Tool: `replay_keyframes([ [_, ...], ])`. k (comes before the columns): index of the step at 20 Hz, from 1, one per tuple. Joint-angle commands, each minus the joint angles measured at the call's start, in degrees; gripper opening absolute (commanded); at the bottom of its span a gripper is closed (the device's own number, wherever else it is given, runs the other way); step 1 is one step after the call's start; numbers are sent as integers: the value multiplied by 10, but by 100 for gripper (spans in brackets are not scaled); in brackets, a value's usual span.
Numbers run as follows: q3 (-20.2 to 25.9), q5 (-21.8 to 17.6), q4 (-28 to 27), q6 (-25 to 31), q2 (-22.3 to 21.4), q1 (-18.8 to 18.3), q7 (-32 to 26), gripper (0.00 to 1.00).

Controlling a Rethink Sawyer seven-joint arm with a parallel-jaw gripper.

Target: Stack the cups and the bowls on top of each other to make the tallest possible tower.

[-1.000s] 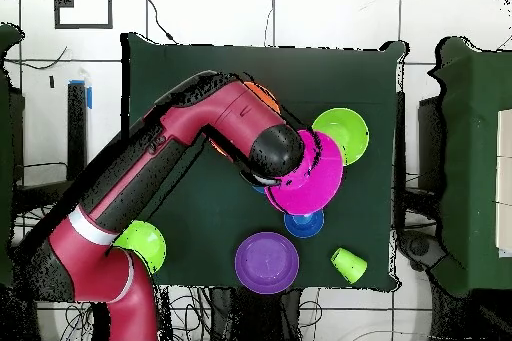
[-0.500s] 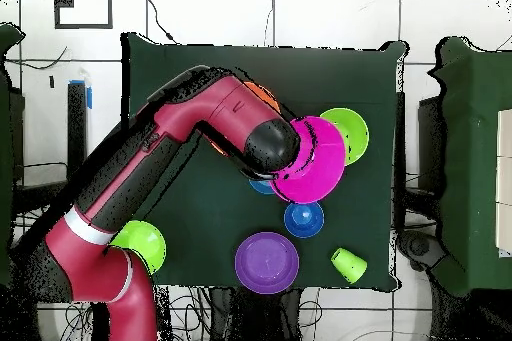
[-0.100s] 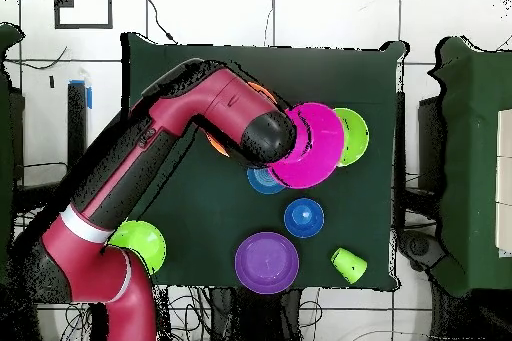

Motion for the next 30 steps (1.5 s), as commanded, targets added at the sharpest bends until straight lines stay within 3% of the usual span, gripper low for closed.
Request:
replay_keyframes([
  [1,67,27,-81,91,-3,-4,154,0],
  [10,98,32,-98,142,-5,2,157,0],
  [21,166,23,-102,194,-18,21,164,0],
  [30,151,30,-118,191,-16,17,159,0],
])
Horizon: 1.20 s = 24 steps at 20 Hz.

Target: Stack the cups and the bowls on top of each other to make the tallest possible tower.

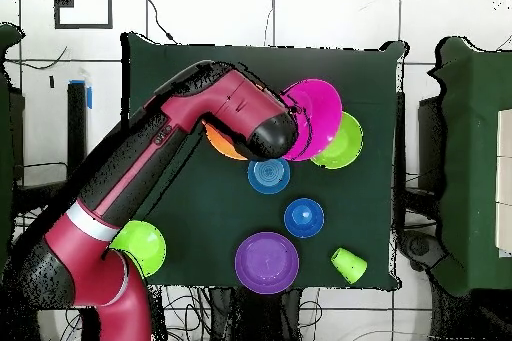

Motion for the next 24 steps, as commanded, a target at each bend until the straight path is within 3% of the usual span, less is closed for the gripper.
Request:
replay_keyframes([
  [1,51,20,-87,39,4,0,157,0],
  [13,9,15,-122,9,6,-21,123,0],
  [24,29,14,-100,13,22,-16,129,0],
])
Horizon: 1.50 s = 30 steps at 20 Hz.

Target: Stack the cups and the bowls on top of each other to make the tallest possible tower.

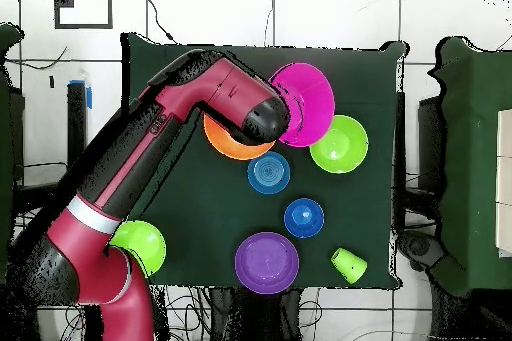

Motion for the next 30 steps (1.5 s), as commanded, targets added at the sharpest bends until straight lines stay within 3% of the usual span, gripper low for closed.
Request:
replay_keyframes([
  [1,39,11,-50,13,22,-6,128,0],
  [17,57,-13,-67,27,7,-2,103,0],
  [24,78,-33,-53,4,2,2,99,0],
  [25,81,-37,-40,-25,6,2,103,0],
  [28,96,-48,-48,-19,3,2,98,0],
  [30,89,-48,-55,8,8,-11,15,0],
])
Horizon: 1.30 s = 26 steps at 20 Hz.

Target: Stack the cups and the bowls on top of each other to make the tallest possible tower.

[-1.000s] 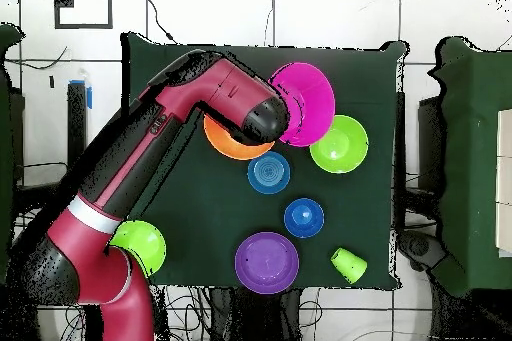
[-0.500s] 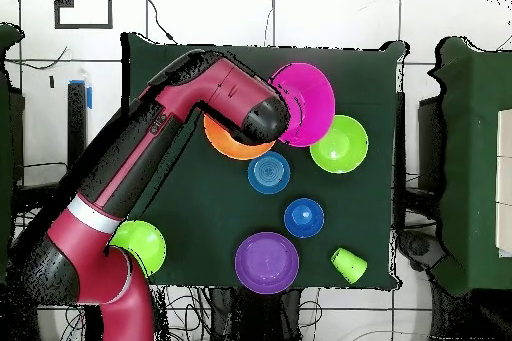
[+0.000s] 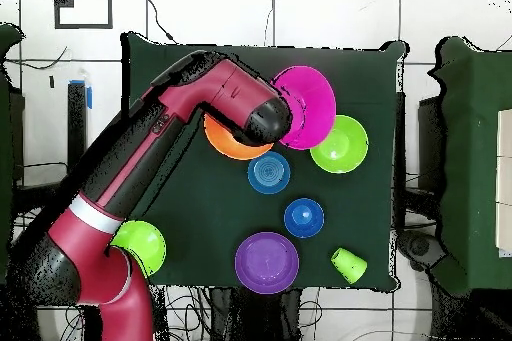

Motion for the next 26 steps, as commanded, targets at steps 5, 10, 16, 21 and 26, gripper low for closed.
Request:
replay_keyframes([
  [5,82,-21,-29,62,11,-6,-73,0],
  [10,134,23,-23,89,13,-10,-163,0],
  [16,123,-34,17,73,19,32,-53,0],
  [21,93,-97,32,28,11,61,74,0],
  [26,35,-51,86,-27,47,70,124,0],
])
